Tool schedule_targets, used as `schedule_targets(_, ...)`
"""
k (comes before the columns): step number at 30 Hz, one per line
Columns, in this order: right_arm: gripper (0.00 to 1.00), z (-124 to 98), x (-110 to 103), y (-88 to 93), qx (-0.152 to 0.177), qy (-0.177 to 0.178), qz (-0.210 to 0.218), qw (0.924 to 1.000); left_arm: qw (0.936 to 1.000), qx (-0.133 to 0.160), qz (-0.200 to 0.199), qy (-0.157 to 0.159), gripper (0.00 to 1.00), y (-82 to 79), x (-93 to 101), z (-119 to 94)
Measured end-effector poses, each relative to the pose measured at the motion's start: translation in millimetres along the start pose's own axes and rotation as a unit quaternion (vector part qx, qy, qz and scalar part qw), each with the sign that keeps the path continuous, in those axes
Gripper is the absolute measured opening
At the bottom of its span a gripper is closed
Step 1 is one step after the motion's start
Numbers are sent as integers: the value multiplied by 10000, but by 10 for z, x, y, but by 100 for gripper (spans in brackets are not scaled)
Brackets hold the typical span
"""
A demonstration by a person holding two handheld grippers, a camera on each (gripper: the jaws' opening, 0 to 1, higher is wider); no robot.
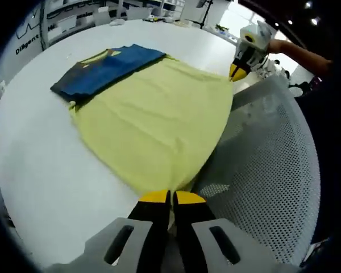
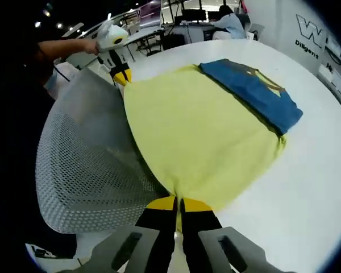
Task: Fold the garment on the visible template until the final outline fits inside the template.
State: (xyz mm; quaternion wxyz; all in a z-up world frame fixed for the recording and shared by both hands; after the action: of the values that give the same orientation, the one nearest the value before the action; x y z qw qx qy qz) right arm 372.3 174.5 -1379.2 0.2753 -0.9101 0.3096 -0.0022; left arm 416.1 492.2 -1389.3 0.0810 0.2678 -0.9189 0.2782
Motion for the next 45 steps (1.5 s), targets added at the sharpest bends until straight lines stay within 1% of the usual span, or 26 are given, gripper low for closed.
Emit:
schedule_targets(4, 0, -87, -37, -43, 118, 18, 6, 9999, 9999, 64, -32, 86, 1, -14, 76, -114)
schedule_targets(6, 0, -128, -33, -82, 177, 62, -127, 9997, 9999, 118, -26, 113, 1, -52, 93, -164)
schedule_targets(7, 0, -155, -25, -105, 169, 83, -128, 9997, 9998, 134, -16, 125, 1, -72, 99, -186)
schedule_targets(11, 0, -240, 12, -191, 141, 170, -328, 9992, 9997, 200, 58, 144, 1, -196, 107, -291)
schedule_targets(12, 0, -290, 45, -254, 133, 261, -472, 9985, 9996, 210, 85, 139, 1, -218, 105, -310)
schedule_targets(17, 0, -445, 100, -425, 104, 344, -750, 9965, 9994, 271, 126, 153, 1, -388, 97, -473)
schedule_targets(20, 0, -548, 112, -509, 88, 338, -880, 9955, 9992, 282, 142, 233, 1, -490, 156, -575)
schedule_targets(25, 0, -708, 157, -568, 8, 398, -1155, 9925, 9988, 220, 211, 393, 1, -561, 283, -681)
schedule_targets(31, 0, -878, 196, -642, 86, 380, -1207, 9919, 9983, 196, 274, 469, 1, -664, 384, -770)
schedule_targets(34, 0, -936, 242, -705, 173, 418, -1284, 9907, 9983, 273, 184, 478, 1, -727, 310, -782)
schedule_targets(35, 0, -952, 289, -748, 237, 485, -1404, 9886, 9982, 328, 185, 469, 1, -758, 278, -782)
schedule_targets(36, 0, -959, 324, -785, 309, 535, -1491, 9869, 9983, 371, 161, 414, 1, -788, 248, -781)
schedule_targets(37, 0, -968, 365, -822, 375, 566, -1478, 9867, 9984, 410, 135, 363, 1, -816, 210, -783)
schedule_targets(38, 0, -970, 395, -845, 405, 586, -1460, 9867, 9983, 494, 98, 292, 1, -862, 107, -801)
schedule_targets(39, 0, -970, 454, -894, 474, 665, -1518, 9850, 9983, 529, 55, 242, 1, -894, 52, -812)
schedule_targets(41, 0, -964, 527, -944, 501, 770, -1633, 9823, 9980, 621, 43, 96, 1, -970, -25, -833)
schedule_targets(42, 0, -955, 589, -982, 517, 850, -1689, 9806, 9973, 726, 45, -28, 1, -1040, -85, -852)
schedule_targets(43, 0, -951, 650, -1027, 548, 949, -1760, 9783, 9971, 758, 38, -83, 1, -1078, -115, -864)
schedule_targets(45, 0, -937, 719, -1063, 542, 983, -1796, 9773, 9958, 870, 74, -273, 1, -1178, -207, -894)
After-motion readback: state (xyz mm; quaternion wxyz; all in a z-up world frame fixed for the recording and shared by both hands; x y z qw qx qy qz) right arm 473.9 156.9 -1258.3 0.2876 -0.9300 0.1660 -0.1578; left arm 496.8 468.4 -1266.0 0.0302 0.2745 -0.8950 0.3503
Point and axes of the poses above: the point that each gripper's makers call its tool centre point, and the gripper's own axes: z roughly forward along the fingers, x roughly to its right, y roughly out of its underside, the point moved 2 cm from there along -z, roughly backward along the fingers
